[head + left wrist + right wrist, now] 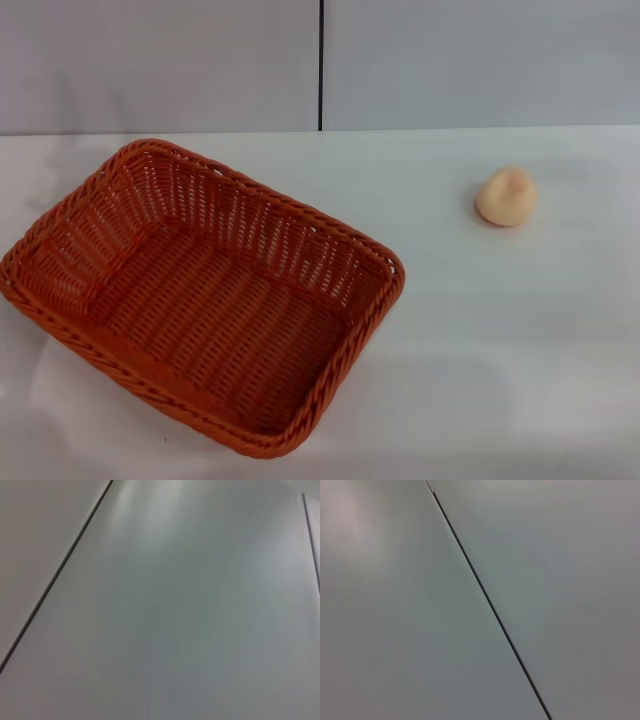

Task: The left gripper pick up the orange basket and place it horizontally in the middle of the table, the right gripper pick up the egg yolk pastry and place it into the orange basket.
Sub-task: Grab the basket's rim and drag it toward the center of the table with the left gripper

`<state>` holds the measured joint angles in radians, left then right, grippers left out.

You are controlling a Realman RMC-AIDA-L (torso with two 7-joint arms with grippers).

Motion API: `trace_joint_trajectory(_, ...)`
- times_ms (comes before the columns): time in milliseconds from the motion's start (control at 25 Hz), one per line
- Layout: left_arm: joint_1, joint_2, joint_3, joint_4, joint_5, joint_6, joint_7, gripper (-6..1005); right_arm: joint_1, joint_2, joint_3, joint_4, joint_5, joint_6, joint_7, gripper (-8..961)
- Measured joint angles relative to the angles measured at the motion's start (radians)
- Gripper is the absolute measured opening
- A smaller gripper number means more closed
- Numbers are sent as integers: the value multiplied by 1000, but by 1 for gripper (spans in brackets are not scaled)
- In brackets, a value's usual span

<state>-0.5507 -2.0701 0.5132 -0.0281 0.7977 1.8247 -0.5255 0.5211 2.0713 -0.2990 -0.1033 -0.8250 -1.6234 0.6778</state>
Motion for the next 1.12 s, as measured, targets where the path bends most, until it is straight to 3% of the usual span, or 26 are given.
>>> trace_joint_trajectory(680, 33, 8, -34, 66, -2, -51, -35, 629, -32, 6, -1, 17, -5, -42, 0, 585)
trace_joint_trajectory(840, 45, 10, -31, 138, -2, -99, -145, 629, -50, 6, -2, 18, -13, -48, 0, 585)
trace_joint_trajectory(1120, 45, 10, -32, 158, -2, -128, -186, 630, -67, 4, -2, 17, -15, -39, 0, 585)
